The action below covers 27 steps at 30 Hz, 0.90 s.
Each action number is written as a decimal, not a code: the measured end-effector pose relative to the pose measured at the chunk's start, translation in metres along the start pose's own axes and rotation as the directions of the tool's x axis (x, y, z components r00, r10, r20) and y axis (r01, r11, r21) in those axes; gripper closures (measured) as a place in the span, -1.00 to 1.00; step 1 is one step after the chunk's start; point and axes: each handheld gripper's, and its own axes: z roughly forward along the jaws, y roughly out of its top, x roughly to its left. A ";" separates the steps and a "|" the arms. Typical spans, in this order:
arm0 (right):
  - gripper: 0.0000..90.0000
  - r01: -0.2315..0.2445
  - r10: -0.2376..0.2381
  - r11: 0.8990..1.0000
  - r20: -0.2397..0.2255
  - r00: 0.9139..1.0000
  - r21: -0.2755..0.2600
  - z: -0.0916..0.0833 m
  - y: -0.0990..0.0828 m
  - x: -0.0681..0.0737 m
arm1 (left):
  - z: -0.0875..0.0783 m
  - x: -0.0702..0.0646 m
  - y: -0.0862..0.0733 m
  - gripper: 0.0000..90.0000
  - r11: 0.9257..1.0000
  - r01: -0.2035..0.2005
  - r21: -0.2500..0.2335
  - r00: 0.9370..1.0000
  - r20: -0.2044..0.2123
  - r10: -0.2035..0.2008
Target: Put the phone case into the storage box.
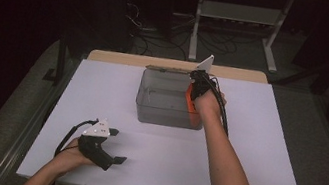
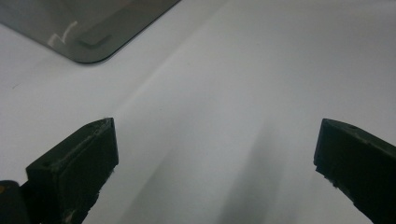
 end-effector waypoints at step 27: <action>0.72 0.026 -0.026 1.000 -0.002 1.000 -0.018 -0.008 -0.002 -0.004 | 0.001 0.000 0.001 -1.00 1.000 -0.002 0.001 1.000 0.004 0.002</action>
